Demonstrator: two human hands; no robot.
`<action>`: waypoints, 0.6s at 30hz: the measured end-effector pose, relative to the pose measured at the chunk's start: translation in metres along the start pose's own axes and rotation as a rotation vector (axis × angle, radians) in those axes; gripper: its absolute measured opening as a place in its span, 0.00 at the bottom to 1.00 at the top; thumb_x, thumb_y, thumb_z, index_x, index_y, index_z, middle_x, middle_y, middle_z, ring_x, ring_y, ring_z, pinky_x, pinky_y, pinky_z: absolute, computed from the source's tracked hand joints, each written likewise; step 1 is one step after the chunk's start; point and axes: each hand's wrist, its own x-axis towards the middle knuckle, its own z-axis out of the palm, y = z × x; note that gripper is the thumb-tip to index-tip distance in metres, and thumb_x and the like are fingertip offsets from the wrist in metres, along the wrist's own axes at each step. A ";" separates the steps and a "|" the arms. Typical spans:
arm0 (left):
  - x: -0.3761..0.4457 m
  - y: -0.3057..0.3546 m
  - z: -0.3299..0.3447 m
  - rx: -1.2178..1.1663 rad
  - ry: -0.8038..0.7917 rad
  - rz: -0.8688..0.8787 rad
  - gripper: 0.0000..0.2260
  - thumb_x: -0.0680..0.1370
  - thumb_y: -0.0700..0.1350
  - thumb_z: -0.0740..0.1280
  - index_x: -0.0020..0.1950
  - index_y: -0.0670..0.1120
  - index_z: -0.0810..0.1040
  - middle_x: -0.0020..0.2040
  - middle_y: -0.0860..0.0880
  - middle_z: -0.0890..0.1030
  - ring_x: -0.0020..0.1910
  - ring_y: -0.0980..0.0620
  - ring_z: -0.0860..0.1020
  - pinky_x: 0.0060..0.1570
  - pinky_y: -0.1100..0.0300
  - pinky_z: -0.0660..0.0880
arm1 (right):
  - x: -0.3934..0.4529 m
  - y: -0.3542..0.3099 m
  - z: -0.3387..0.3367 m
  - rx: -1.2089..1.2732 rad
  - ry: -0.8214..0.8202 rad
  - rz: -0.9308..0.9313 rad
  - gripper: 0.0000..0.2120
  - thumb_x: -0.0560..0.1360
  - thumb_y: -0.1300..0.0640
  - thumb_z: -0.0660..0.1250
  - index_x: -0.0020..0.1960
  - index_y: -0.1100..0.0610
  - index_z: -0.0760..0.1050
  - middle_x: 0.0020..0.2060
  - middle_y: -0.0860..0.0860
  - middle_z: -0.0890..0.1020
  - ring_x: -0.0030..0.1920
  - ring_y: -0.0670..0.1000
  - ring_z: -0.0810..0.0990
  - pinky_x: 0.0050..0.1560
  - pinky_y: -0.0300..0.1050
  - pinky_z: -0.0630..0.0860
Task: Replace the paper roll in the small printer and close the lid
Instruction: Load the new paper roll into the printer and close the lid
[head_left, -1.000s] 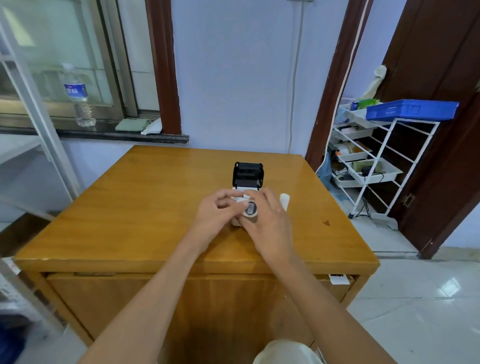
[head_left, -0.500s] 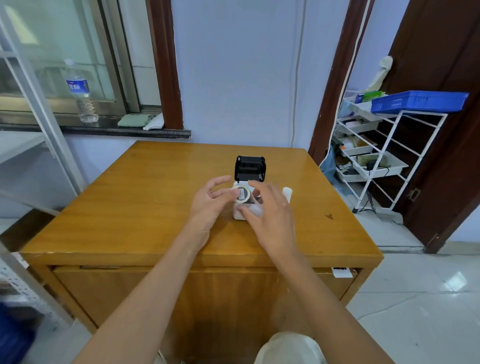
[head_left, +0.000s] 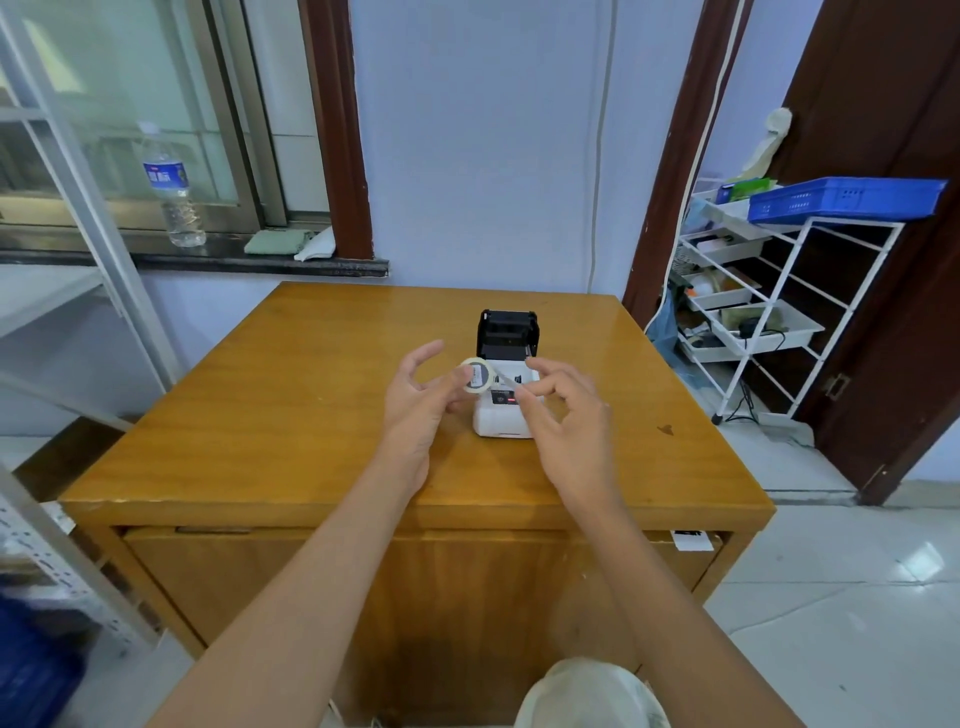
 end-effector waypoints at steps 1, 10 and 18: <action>-0.001 0.001 -0.001 -0.034 -0.002 -0.006 0.25 0.73 0.47 0.78 0.68 0.53 0.77 0.52 0.43 0.88 0.45 0.50 0.85 0.53 0.52 0.78 | -0.001 -0.001 0.002 -0.024 -0.055 -0.045 0.06 0.80 0.56 0.72 0.44 0.53 0.82 0.64 0.40 0.82 0.68 0.39 0.75 0.62 0.23 0.64; -0.003 0.004 -0.005 -0.065 -0.091 -0.044 0.21 0.75 0.47 0.76 0.66 0.48 0.78 0.47 0.46 0.88 0.43 0.51 0.84 0.45 0.59 0.80 | -0.005 -0.004 0.003 0.039 -0.158 -0.192 0.09 0.85 0.55 0.65 0.57 0.53 0.84 0.61 0.44 0.84 0.66 0.44 0.79 0.66 0.45 0.75; -0.011 0.006 -0.004 0.098 -0.264 -0.008 0.16 0.76 0.48 0.75 0.61 0.43 0.82 0.53 0.43 0.88 0.50 0.47 0.84 0.56 0.48 0.79 | -0.004 -0.001 0.004 -0.006 -0.162 -0.144 0.22 0.74 0.56 0.79 0.67 0.50 0.79 0.57 0.44 0.77 0.59 0.40 0.78 0.55 0.28 0.70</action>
